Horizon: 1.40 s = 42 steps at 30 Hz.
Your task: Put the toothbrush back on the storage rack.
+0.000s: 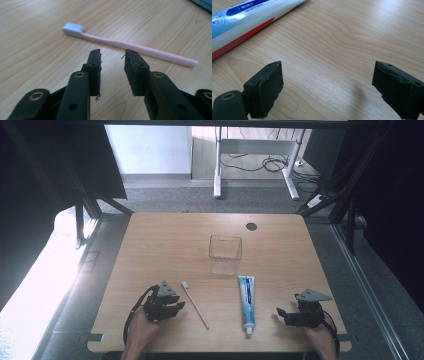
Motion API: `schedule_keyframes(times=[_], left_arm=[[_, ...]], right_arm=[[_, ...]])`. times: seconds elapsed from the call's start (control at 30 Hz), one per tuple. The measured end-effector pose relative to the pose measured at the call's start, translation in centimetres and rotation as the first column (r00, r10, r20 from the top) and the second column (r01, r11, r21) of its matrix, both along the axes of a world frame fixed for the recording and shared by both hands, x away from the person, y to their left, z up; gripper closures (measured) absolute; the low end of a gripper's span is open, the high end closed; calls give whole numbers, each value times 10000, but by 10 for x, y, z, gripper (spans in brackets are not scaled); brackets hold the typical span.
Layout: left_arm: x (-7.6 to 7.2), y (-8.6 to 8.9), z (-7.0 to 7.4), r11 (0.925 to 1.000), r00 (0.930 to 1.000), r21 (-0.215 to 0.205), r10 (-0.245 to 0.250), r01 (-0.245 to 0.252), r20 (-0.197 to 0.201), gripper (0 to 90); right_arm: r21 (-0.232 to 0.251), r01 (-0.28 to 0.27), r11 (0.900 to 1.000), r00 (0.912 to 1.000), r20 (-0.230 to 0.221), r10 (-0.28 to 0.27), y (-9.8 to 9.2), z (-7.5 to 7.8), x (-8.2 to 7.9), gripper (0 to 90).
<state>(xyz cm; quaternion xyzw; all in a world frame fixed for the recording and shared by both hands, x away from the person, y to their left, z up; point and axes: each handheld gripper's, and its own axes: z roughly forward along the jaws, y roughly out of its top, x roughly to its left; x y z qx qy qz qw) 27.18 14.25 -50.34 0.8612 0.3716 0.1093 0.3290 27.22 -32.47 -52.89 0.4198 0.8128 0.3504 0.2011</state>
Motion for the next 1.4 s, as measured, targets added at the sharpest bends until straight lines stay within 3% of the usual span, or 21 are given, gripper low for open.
schedule_keyframes(times=[0.1, 0.33, 0.53, 0.8, 0.97, 1.4], left_arm=[[0, -7, 0, 9995, 9996, 154, -268, 267, 80, 725], [3, -17, 2, 9990, 9990, -101, -437, 436, -129, 820], [7, -33, 4, 9949, 9949, -115, -1003, 1002, -85, 892], [10, -52, -3, 9879, 9882, 233, -1532, 1533, -57, 895], [13, -63, -9, 9841, 9846, 347, -1733, 1741, -244, 895], [8, -64, -16, 9850, 9855, 542, -1608, 1637, -542, 894]], right_arm=[[-10, 11, 10000, 10000, 1, -11, 0, 0, 0, 101], [-43, 4, 10000, 10000, -3, -4, 1, 0, 0, 101], [-49, -19, 10000, 10000, 12, 19, 1, 0, 0, 102], [-20, -43, 10000, 10000, 47, 43, 1, 0, 0, 102], [-25, -57, 10000, 10000, 13, 57, 2, -1, 0, 102], [-65, -82, 9999, 10000, -10, 82, 3, -1, 0, 102]])
